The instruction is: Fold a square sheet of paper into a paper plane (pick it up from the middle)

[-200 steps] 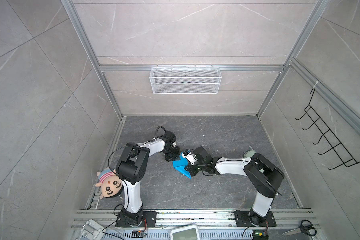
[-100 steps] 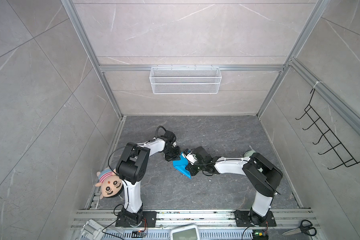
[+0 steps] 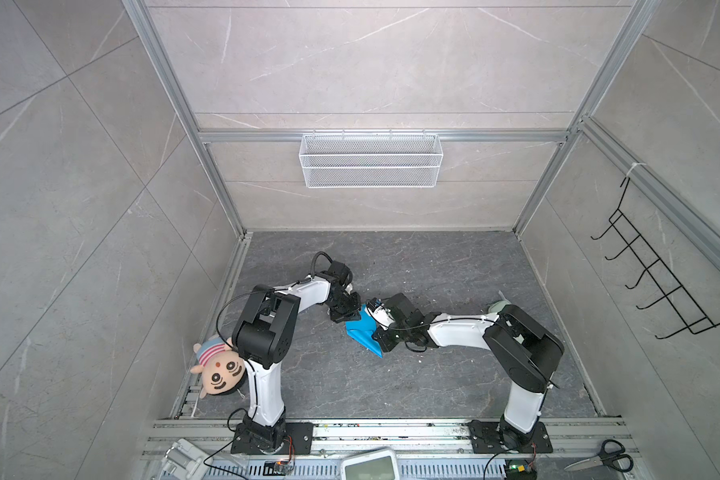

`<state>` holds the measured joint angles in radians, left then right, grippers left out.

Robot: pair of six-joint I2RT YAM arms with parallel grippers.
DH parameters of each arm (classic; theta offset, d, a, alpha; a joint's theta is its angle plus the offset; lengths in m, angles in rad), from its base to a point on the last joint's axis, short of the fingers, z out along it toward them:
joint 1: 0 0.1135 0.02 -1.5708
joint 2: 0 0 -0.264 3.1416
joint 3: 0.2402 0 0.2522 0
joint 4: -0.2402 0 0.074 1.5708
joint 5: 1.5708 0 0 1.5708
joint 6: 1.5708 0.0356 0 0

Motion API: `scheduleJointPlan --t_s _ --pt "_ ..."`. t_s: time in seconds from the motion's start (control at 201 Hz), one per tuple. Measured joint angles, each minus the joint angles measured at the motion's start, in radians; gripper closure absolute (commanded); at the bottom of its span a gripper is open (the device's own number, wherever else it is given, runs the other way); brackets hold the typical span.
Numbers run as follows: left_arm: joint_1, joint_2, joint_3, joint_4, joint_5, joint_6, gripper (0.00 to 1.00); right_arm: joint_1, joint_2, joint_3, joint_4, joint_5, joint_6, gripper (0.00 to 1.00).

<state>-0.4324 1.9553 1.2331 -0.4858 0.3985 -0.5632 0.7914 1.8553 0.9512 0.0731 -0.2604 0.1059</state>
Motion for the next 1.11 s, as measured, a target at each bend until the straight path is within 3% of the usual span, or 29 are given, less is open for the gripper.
scheduleJointPlan --t_s 1.11 --pt "0.000 0.006 0.009 -0.008 0.003 0.000 0.98 -0.001 0.004 0.029 -0.056 0.019 0.004 1.00"
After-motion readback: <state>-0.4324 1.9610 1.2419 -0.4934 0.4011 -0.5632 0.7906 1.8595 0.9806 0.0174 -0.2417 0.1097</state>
